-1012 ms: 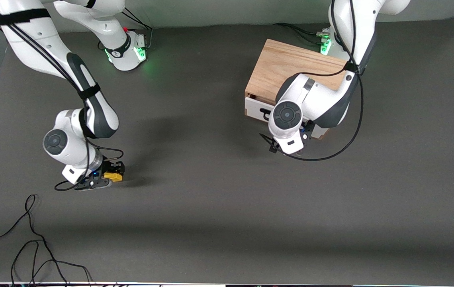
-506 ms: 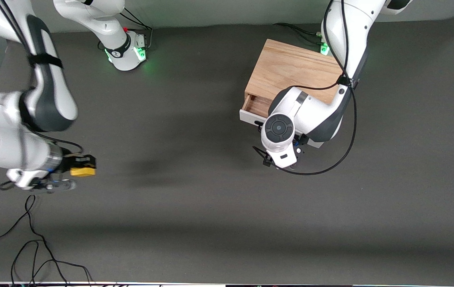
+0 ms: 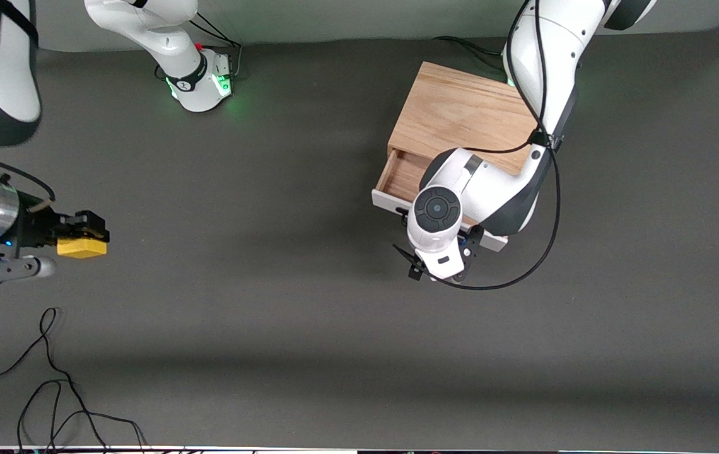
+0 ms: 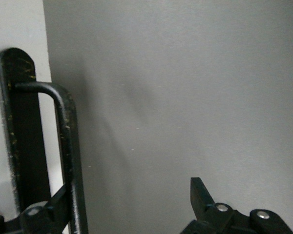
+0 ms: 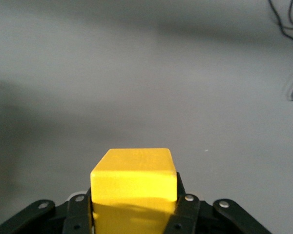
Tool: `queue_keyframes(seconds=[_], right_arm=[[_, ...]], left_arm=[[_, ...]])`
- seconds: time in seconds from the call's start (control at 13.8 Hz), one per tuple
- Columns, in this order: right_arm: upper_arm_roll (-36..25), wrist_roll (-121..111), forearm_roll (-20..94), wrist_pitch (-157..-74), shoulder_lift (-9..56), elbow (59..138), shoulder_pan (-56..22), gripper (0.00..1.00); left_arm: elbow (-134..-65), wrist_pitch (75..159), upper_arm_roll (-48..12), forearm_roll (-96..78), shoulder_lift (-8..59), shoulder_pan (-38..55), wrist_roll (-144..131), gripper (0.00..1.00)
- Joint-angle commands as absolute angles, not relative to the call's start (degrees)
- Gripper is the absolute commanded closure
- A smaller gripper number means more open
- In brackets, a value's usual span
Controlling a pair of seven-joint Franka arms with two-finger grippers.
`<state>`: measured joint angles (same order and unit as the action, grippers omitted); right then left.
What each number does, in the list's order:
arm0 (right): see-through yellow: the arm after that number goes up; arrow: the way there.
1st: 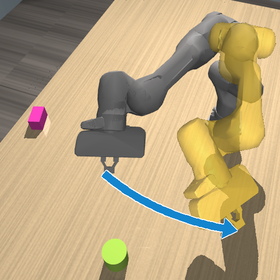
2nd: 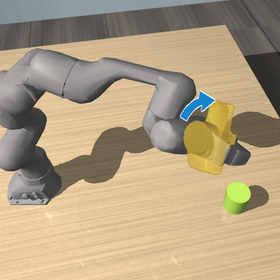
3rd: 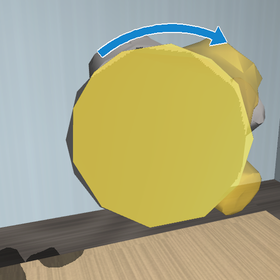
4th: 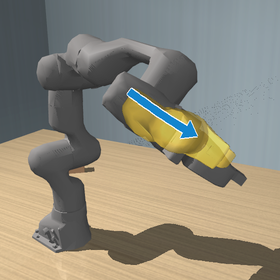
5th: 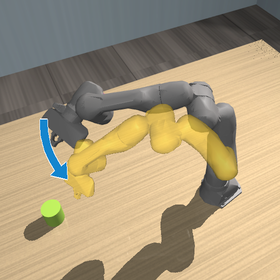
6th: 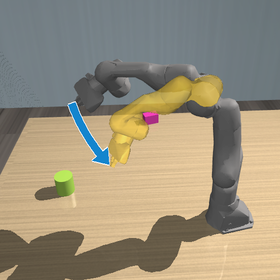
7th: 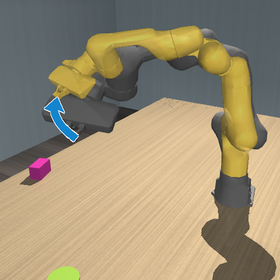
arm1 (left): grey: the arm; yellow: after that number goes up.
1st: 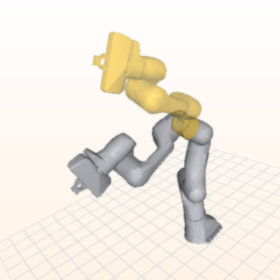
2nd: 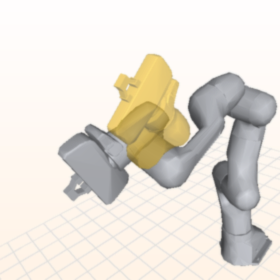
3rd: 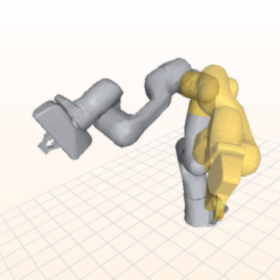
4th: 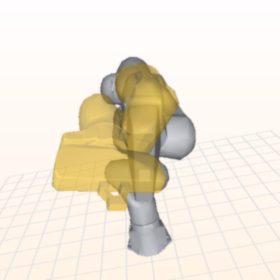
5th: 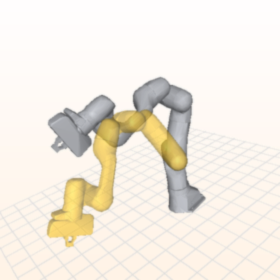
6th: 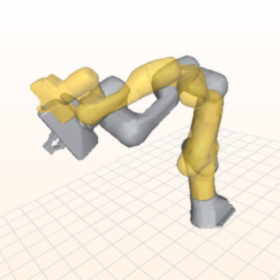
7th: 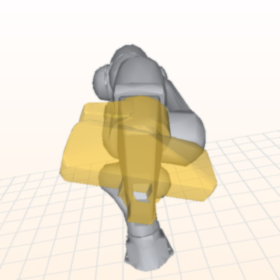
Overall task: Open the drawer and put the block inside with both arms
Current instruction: 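Pull the drawer open with the left gripper while the right gripper lifts the cube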
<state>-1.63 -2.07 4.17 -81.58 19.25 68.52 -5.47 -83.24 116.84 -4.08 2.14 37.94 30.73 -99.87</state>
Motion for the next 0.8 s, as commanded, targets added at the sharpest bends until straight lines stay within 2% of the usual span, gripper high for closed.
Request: queue_keyframes(seconds=[0.0, 0.29, 0.43, 0.72], right_arm=[[0.9, 4.4, 6.4, -78.8, 20.6, 63.5, -5.7, 1.0], [11.8, 21.8, 5.6, -79.5, 21.1, 62.4, -6.7, 1.0], [12.7, 27.7, 4.6, -81.5, 22.3, 61.9, -10.5, 1.0], [12.7, 38.6, 3.6, -86.6, 25.4, 60.7, -18.3, 1.0]], left_arm=[[-79.1, 120.2, -3.5, 4.3, 40.3, 31.4, -100.1, 0.0], [-78.4, 120.0, -3.4, 5.1, 39.7, 31.3, -99.7, 0.0], [-78.2, 118.9, -3.3, 6.3, 38.1, 31.0, -99.7, 0.0], [-73.2, 107.1, -3.6, 6.5, 35.0, 30.5, -95.7, 0.0]])
